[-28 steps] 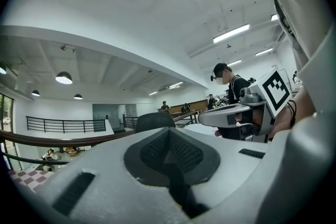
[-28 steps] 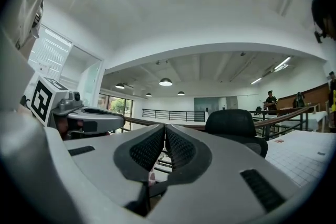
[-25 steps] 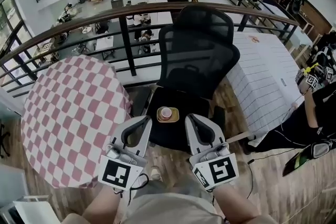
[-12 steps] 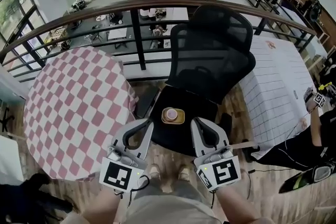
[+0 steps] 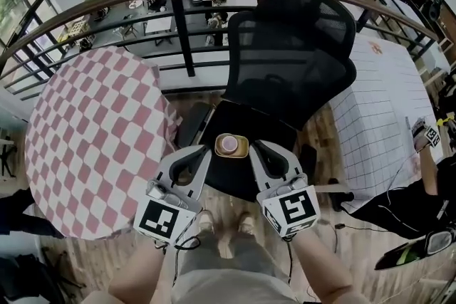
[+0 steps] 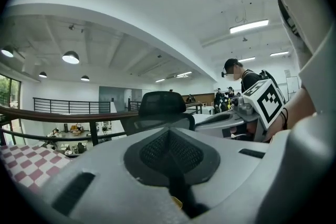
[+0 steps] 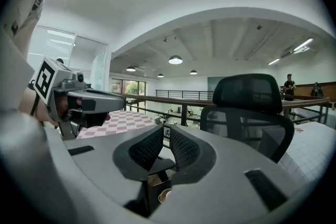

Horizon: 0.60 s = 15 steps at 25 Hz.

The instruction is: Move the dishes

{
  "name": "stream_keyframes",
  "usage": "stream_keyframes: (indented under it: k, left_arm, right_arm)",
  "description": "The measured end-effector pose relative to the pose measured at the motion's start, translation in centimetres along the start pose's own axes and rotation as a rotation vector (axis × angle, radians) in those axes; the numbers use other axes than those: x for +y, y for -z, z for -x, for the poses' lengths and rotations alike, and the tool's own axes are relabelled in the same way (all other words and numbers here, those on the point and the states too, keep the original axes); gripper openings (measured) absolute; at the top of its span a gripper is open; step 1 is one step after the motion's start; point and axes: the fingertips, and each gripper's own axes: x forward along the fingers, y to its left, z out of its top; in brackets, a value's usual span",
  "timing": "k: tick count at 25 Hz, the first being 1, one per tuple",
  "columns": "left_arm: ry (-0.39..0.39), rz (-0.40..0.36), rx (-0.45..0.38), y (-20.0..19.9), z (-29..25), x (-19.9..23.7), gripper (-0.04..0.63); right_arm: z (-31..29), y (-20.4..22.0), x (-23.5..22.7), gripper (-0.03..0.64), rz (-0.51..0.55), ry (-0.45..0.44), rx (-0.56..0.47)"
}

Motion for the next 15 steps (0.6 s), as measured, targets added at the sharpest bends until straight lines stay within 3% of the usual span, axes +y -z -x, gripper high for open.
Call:
stream_keyframes:
  k: [2, 4, 9, 15]
  left_arm:
    - [-0.001, 0.013, 0.033, 2.5, -1.7, 0.5, 0.014]
    - [-0.004, 0.013, 0.057, 5.1, -3.3, 1.4, 0.014]
    - [0.002, 0.037, 0.088, 12.7, -7.1, 3.5, 0.014]
    - [0.039, 0.05, 0.209, 23.7, -10.3, 3.5, 0.014]
  right_arm:
    - [-1.9, 2.7, -0.8, 0.04, 0.002, -0.023, 0.051]
    - [-4.1, 5.5, -1.3, 0.109, 0.0, -0.047, 0.101]
    - [-9.2, 13.1, -2.3, 0.109, 0.029, -0.065, 0.196]
    - [-13.3, 25.3, -2.5, 0.107, 0.04, -0.119, 0.342]
